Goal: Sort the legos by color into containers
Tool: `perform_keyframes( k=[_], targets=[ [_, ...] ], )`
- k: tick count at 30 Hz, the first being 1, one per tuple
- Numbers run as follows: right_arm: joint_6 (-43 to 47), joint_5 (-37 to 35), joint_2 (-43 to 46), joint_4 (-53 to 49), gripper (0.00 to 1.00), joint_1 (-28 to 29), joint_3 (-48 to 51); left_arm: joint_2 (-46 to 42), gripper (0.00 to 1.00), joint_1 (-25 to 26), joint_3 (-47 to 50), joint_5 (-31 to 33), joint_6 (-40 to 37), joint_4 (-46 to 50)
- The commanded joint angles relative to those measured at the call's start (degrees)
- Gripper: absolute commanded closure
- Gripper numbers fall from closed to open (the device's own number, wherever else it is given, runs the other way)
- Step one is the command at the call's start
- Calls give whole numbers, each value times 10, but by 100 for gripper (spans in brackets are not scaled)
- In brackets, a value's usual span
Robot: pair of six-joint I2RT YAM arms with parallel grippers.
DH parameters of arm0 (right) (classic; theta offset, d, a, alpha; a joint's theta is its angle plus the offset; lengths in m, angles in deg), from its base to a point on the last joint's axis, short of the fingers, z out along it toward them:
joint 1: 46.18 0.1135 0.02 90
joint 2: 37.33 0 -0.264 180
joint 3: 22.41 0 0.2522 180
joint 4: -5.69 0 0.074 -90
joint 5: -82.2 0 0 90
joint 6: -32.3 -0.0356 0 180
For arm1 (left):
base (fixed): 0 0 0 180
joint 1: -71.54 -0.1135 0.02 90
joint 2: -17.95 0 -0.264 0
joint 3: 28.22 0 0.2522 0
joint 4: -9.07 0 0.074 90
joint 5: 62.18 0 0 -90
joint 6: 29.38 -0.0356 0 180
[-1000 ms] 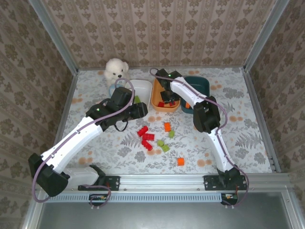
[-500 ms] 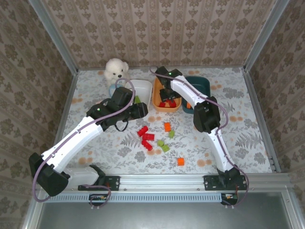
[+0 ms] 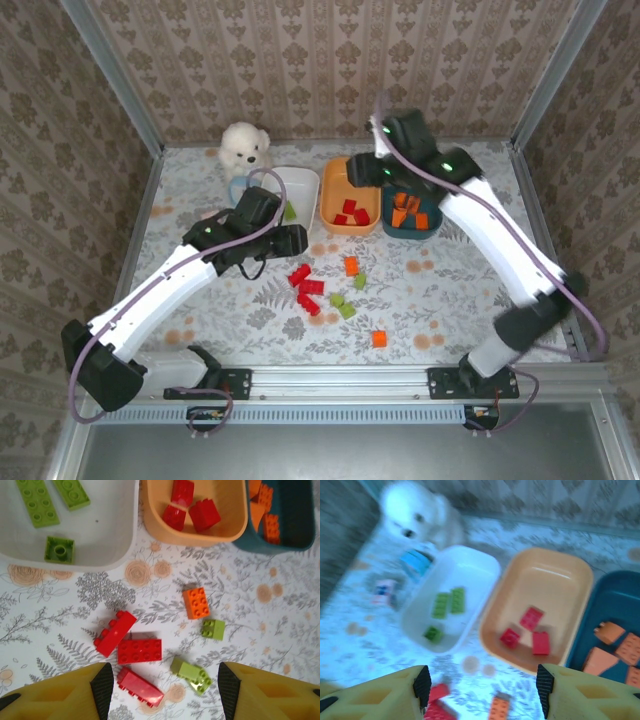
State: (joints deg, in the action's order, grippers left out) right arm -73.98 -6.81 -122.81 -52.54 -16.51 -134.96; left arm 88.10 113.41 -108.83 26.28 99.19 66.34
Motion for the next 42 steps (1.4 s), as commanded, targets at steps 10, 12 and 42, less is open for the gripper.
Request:
perform_keyframes(
  k=[10,12,42],
  targets=[
    [-154,170,365,-13,39,2,365,150,45,128,-19,-17,-135,6],
    [-167,173,398,-32,39,2,379,185,46,155,-30,-13,-141,1],
    [-177,164,452,-57,38,1,310,523,56,189,-273,37,-54,43]
  ],
)
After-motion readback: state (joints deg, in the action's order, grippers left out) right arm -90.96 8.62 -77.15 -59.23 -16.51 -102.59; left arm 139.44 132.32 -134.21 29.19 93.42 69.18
